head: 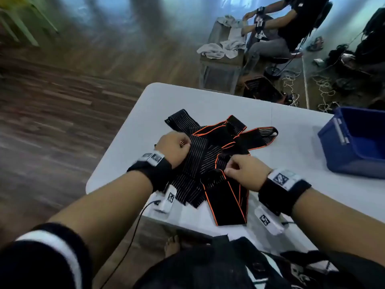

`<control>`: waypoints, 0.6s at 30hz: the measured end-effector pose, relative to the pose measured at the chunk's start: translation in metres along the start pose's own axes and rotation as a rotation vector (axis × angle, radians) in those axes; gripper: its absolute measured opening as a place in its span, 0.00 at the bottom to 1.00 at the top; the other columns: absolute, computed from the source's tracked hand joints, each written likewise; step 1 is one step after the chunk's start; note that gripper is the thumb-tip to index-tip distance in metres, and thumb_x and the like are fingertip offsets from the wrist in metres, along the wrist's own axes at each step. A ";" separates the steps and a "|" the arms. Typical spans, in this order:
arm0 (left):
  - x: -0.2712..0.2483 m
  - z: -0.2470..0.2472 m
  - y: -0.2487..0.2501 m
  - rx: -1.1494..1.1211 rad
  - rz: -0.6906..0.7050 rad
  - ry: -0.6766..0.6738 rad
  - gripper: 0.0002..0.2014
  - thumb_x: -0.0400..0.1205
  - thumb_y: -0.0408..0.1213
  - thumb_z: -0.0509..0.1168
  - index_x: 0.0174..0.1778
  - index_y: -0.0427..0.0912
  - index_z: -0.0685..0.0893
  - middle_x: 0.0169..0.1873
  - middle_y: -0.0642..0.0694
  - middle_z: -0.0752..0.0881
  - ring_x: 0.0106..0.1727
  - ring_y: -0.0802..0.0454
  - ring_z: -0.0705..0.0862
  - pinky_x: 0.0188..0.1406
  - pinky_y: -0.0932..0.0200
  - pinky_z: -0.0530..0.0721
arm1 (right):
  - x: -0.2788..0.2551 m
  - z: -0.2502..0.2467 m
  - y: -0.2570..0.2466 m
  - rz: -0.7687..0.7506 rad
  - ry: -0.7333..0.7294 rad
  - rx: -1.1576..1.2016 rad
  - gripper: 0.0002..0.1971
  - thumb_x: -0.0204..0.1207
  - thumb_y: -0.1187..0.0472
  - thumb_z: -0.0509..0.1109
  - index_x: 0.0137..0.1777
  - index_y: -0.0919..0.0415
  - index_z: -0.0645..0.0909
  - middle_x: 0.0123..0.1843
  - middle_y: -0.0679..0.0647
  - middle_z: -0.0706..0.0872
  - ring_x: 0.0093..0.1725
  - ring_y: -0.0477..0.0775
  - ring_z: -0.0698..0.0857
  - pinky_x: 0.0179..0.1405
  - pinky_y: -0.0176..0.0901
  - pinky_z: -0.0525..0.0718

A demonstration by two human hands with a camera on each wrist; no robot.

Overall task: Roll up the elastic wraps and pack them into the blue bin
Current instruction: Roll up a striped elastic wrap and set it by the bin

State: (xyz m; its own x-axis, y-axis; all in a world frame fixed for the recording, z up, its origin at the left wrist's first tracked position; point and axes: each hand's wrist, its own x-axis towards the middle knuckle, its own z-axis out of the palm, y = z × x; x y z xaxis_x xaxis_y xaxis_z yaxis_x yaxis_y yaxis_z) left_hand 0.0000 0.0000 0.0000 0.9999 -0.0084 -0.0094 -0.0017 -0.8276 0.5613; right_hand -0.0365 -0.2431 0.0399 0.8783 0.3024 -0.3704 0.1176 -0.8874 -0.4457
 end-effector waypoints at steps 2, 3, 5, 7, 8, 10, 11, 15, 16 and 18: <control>0.013 0.003 -0.001 0.010 -0.051 -0.038 0.07 0.77 0.40 0.70 0.50 0.53 0.90 0.54 0.49 0.88 0.55 0.50 0.84 0.54 0.62 0.77 | 0.018 -0.005 -0.006 0.031 0.012 0.023 0.08 0.79 0.52 0.70 0.46 0.56 0.86 0.42 0.50 0.87 0.46 0.53 0.85 0.50 0.43 0.80; 0.019 0.006 -0.002 0.010 -0.074 -0.072 0.09 0.76 0.39 0.71 0.50 0.53 0.89 0.54 0.50 0.88 0.54 0.51 0.84 0.52 0.63 0.77 | 0.027 -0.007 -0.007 0.040 0.013 0.034 0.09 0.79 0.53 0.70 0.45 0.57 0.86 0.42 0.51 0.88 0.45 0.54 0.87 0.50 0.45 0.83; 0.024 0.012 -0.003 -0.006 -0.113 -0.116 0.12 0.73 0.36 0.72 0.50 0.55 0.88 0.53 0.52 0.88 0.53 0.52 0.86 0.52 0.60 0.83 | 0.043 -0.008 -0.007 0.068 0.006 0.085 0.09 0.78 0.53 0.70 0.42 0.57 0.85 0.43 0.55 0.91 0.42 0.56 0.88 0.51 0.51 0.87; 0.024 0.017 -0.004 0.023 -0.113 -0.142 0.14 0.72 0.33 0.70 0.49 0.57 0.88 0.54 0.51 0.88 0.54 0.49 0.86 0.55 0.56 0.86 | 0.051 -0.002 -0.004 0.096 0.000 0.151 0.09 0.78 0.53 0.71 0.40 0.56 0.83 0.43 0.57 0.91 0.38 0.55 0.87 0.48 0.53 0.89; 0.025 0.019 -0.007 0.050 -0.097 -0.149 0.15 0.72 0.32 0.70 0.49 0.56 0.88 0.55 0.51 0.87 0.55 0.48 0.86 0.56 0.54 0.86 | 0.054 0.000 -0.002 0.107 0.002 0.174 0.08 0.78 0.53 0.71 0.40 0.56 0.83 0.43 0.57 0.92 0.37 0.55 0.87 0.45 0.52 0.88; 0.026 0.020 -0.009 0.081 -0.084 -0.160 0.15 0.72 0.31 0.71 0.50 0.54 0.88 0.57 0.50 0.86 0.57 0.47 0.85 0.57 0.53 0.85 | 0.058 0.004 -0.003 0.127 0.011 0.218 0.08 0.77 0.53 0.72 0.41 0.57 0.84 0.42 0.57 0.92 0.36 0.54 0.86 0.38 0.49 0.84; 0.027 0.020 -0.011 0.085 -0.078 -0.159 0.15 0.72 0.31 0.72 0.51 0.53 0.88 0.57 0.50 0.85 0.57 0.47 0.85 0.57 0.54 0.84 | 0.057 0.006 -0.004 0.129 0.007 0.230 0.08 0.77 0.54 0.71 0.42 0.58 0.84 0.42 0.57 0.92 0.36 0.54 0.86 0.35 0.46 0.83; 0.030 0.024 -0.019 0.078 -0.064 -0.139 0.14 0.73 0.30 0.72 0.50 0.52 0.89 0.55 0.52 0.83 0.56 0.47 0.84 0.51 0.58 0.79 | 0.059 0.013 -0.014 0.092 -0.011 0.224 0.11 0.77 0.56 0.70 0.45 0.65 0.85 0.39 0.55 0.90 0.36 0.53 0.85 0.31 0.45 0.80; 0.032 0.025 -0.021 0.070 -0.066 -0.140 0.15 0.73 0.30 0.72 0.51 0.52 0.89 0.55 0.52 0.84 0.56 0.48 0.84 0.51 0.58 0.79 | 0.061 0.015 -0.016 0.085 -0.004 0.225 0.11 0.78 0.56 0.70 0.46 0.65 0.85 0.36 0.51 0.88 0.36 0.52 0.85 0.31 0.42 0.79; 0.035 0.024 -0.023 0.040 -0.082 -0.150 0.17 0.74 0.31 0.72 0.57 0.51 0.87 0.53 0.52 0.85 0.55 0.49 0.85 0.52 0.58 0.81 | 0.065 0.018 -0.022 0.086 0.001 0.230 0.10 0.79 0.57 0.70 0.48 0.65 0.85 0.34 0.45 0.84 0.35 0.50 0.83 0.30 0.40 0.77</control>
State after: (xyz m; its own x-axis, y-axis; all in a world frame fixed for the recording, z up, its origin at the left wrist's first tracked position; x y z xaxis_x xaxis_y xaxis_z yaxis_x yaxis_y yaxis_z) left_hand 0.0342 0.0049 -0.0331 0.9837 -0.0214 -0.1786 0.0759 -0.8508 0.5200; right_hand 0.0095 -0.1981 0.0112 0.8810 0.2291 -0.4140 -0.0658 -0.8071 -0.5867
